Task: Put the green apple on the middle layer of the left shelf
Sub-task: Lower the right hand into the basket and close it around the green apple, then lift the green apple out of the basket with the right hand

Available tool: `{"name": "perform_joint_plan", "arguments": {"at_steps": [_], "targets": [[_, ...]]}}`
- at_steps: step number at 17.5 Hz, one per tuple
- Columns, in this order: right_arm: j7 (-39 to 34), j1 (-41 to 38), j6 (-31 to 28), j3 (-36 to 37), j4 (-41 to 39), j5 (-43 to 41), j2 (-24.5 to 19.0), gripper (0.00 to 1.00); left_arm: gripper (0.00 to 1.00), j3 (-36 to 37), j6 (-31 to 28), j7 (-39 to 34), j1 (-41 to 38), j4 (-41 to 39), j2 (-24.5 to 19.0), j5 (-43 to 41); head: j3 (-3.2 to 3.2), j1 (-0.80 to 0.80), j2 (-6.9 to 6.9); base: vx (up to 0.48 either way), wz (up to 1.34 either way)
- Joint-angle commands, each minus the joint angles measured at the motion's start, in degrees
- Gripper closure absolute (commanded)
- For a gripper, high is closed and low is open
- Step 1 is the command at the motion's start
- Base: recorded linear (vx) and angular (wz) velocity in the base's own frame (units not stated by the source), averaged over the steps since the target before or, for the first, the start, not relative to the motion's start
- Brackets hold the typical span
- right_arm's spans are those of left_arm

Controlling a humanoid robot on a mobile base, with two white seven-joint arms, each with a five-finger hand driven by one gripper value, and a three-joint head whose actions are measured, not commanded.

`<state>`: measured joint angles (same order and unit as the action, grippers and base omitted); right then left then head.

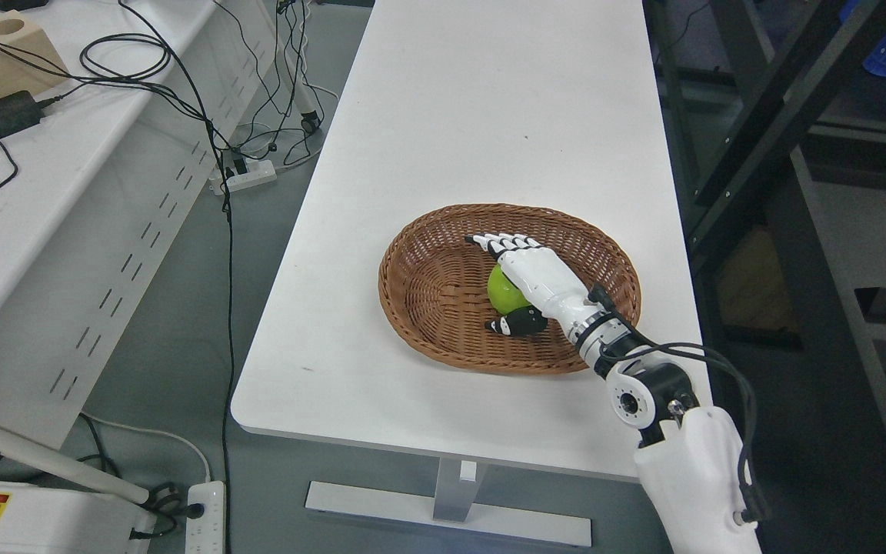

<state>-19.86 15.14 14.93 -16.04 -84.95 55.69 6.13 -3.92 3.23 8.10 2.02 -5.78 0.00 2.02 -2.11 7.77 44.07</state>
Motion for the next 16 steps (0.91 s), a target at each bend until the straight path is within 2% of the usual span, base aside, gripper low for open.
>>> {"name": "perform_joint_plan", "arguments": {"at_steps": [1, 4, 6, 8, 10, 13, 15, 16], "targets": [[-0.01, -0.73, 0.71, 0.39, 2.42, -1.28, 4.42, 0.01, 0.00, -0.03, 0.02, -0.01, 0.00, 0.07, -1.00, 0.00, 0.00, 0.00, 0.00, 0.000, 0.00], [0.78, -1.08, 0.62, 1.18, 2.33, -1.37, 4.07, 0.02, 0.00, 0.14, 0.02, -0.01, 0.00, -0.02, -1.00, 0.00, 0.00, 0.00, 0.00, 0.000, 0.00], [2.01, -0.99, 0.62, 2.06, 2.24, -2.25, 3.89, 0.10, 0.00, -0.03, 0.02, -0.01, 0.00, -0.02, -1.00, 0.00, 0.00, 0.00, 0.00, 0.000, 0.00], [3.24, -0.99, 0.71, 2.94, 2.07, -2.34, 3.98, 0.28, 0.00, 0.14, 0.02, -0.01, 0.00, -0.02, -1.00, 0.00, 0.00, 0.00, 0.00, 0.000, 0.00], [3.24, -1.08, 1.67, 3.73, 1.89, -2.69, 4.07, 0.53, 0.00, -0.03, 0.02, -0.01, 0.00, -0.02, -1.00, 0.00, 0.00, 0.00, 0.00, 0.000, 0.00], [2.98, -1.43, 5.45, 5.66, 1.72, -3.22, 3.81, 0.76, 0.00, -0.03, 0.02, -0.01, 0.00, -0.02, -1.00, 0.00, 0.00, 0.00, 0.00, 0.000, 0.00], [2.81, -1.52, 6.24, 6.02, 1.63, -3.48, 3.81, 0.97, 0.00, -0.03, 0.02, -0.01, 0.00, -0.02, -1.00, 0.00, 0.00, 0.00, 0.00, 0.000, 0.00], [2.81, -1.52, 6.77, 6.28, 1.45, -3.48, 3.81, 0.99, 0.00, -0.03, 0.02, -0.01, 0.00, 0.07, -1.00, 0.00, 0.00, 0.00, 0.00, 0.000, 0.00]]}}
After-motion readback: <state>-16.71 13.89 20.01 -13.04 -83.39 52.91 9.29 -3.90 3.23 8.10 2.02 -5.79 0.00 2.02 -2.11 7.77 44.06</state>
